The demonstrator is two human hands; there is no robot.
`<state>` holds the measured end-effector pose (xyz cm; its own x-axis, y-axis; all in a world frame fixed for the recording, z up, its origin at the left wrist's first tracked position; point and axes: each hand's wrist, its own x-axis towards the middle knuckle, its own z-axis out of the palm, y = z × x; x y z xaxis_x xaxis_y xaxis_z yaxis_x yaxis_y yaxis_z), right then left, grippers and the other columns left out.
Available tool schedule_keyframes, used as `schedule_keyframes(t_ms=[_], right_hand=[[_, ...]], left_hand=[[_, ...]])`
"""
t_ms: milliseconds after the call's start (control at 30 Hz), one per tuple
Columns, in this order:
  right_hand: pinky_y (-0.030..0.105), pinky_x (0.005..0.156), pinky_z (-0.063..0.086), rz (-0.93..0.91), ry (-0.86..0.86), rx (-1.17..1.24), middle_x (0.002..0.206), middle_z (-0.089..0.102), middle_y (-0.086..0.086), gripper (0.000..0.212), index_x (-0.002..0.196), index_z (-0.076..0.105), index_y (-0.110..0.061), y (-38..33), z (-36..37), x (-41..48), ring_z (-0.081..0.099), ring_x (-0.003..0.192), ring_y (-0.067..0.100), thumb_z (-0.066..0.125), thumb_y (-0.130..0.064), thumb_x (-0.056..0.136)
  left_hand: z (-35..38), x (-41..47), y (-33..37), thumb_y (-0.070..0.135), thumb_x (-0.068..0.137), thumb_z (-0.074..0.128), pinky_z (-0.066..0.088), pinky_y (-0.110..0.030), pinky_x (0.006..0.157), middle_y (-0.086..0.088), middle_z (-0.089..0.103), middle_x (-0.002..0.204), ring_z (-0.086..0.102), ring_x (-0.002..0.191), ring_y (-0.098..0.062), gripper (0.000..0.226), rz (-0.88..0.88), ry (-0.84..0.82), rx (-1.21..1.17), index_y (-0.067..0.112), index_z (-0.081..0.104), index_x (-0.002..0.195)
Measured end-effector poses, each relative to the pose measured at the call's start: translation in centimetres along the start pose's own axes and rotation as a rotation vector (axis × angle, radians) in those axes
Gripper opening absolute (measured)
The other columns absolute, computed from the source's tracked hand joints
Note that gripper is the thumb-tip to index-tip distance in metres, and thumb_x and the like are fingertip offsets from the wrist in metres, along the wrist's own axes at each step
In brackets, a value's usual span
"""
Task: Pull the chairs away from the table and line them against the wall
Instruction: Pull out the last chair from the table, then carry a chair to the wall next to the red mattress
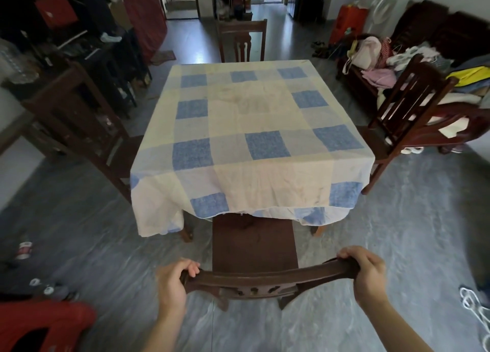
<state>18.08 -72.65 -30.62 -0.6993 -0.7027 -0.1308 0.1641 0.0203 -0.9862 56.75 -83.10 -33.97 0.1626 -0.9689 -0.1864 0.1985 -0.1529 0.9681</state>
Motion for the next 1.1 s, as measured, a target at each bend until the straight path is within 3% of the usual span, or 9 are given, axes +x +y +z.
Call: schedule_keyframes(t_ms=[333,433,500,600,733,867,1100], right_hand=[[0.023,0.055,0.053,0.034,-0.061,-0.031,0.071,0.069,0.017,0.031,0.062,0.067,0.004,-0.9,-0.7,-0.7,0.064,0.064,0.021,0.056,0.011,0.09],[0.027,0.065,0.056,0.065,-0.142,-0.056,0.085,0.077,0.019,0.028,0.071,0.076,0.0,-2.0,-1.1,-0.5,0.07,0.076,0.025,0.059,0.003,0.094],[0.031,0.078,0.058,0.069,-0.169,-0.048,0.095,0.078,0.019,0.025,0.084,0.08,-0.002,-3.5,-1.7,0.1,0.074,0.087,0.027,0.058,-0.001,0.097],[0.039,0.089,0.055,0.069,-0.119,0.049,0.102,0.078,0.021,0.026,0.097,0.078,-0.008,-6.7,-3.2,1.7,0.075,0.095,0.031,0.053,-0.004,0.1],[0.043,0.085,0.052,0.022,0.005,0.165,0.106,0.076,0.024,0.021,0.108,0.072,-0.004,-11.7,-8.0,4.6,0.074,0.089,0.031,0.052,-0.005,0.099],[0.046,0.085,0.051,-0.04,0.158,0.218,0.106,0.077,0.021,0.022,0.114,0.069,-0.004,-15.9,-14.9,7.4,0.073,0.089,0.031,0.052,-0.006,0.1],[0.048,0.088,0.05,-0.09,0.309,0.232,0.11,0.076,0.02,0.025,0.12,0.067,-0.006,-17.7,-26.3,15.6,0.071,0.094,0.033,0.052,-0.007,0.101]], left_hand=[[-0.6,-1.1,1.8,0.022,0.077,0.064,0.046,-0.051,0.092,-0.015,0.06,0.058,0.065,0.068,-0.028,0.035,-0.025,-0.113,0.079,0.004,0.056,0.047],[0.0,-0.8,4.2,0.006,0.093,0.051,0.047,-0.044,0.091,-0.013,0.077,0.074,0.074,0.081,-0.027,0.046,-0.089,-0.18,0.165,0.007,0.066,0.05],[1.9,0.3,7.5,0.007,0.095,0.049,0.046,-0.04,0.094,-0.009,0.081,0.092,0.076,0.093,-0.017,0.039,-0.117,-0.223,0.223,0.008,0.078,0.07],[8.1,1.7,12.2,0.006,0.096,0.046,0.051,-0.038,0.097,-0.011,0.08,0.1,0.075,0.099,-0.02,0.028,-0.073,-0.29,0.11,0.002,0.074,0.096],[19.8,0.3,14.5,0.01,0.101,0.045,0.055,-0.04,0.09,-0.012,0.08,0.104,0.075,0.098,-0.026,0.025,-0.04,-0.489,0.005,0.004,0.068,0.11],[30.2,-2.2,12.6,0.01,0.099,0.051,0.054,-0.046,0.091,-0.017,0.078,0.108,0.076,0.096,-0.029,0.023,-0.103,-0.656,-0.001,0.005,0.068,0.114],[49.1,-2.9,6.7,0.014,0.105,0.049,0.056,-0.042,0.083,-0.012,0.079,0.109,0.078,0.095,-0.029,0.022,-0.271,-0.813,0.072,0.011,0.067,0.118]])
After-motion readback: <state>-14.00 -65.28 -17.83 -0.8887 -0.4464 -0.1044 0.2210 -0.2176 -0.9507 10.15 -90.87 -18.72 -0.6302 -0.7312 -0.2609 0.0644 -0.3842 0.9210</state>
